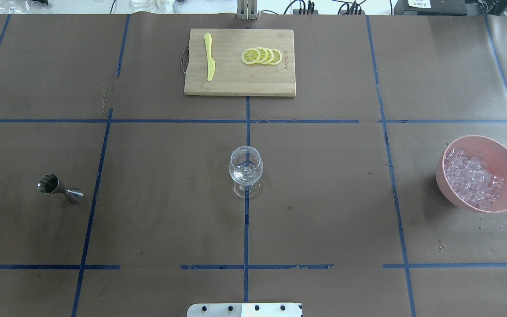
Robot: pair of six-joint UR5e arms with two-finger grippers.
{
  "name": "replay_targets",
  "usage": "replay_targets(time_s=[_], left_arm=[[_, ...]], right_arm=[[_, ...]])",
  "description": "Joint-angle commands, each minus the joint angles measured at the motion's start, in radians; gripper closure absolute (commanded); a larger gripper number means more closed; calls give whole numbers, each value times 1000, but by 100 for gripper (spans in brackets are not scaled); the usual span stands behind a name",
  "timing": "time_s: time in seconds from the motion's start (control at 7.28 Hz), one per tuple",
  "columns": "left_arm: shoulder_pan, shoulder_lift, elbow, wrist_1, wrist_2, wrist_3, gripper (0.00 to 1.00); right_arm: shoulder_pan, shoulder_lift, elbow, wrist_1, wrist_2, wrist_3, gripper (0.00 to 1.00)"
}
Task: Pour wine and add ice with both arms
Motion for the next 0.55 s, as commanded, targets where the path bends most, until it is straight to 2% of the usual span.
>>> replay_targets(time_s=[0.0,0.41], left_arm=[[-7,-10,-20,-26,-13,21,0],[-6,-7,-36,-23,31,16,0]], right_arm=[[0,-1,-2,0,1,-4,0],[-2,-1,4,0,3,3,0]])
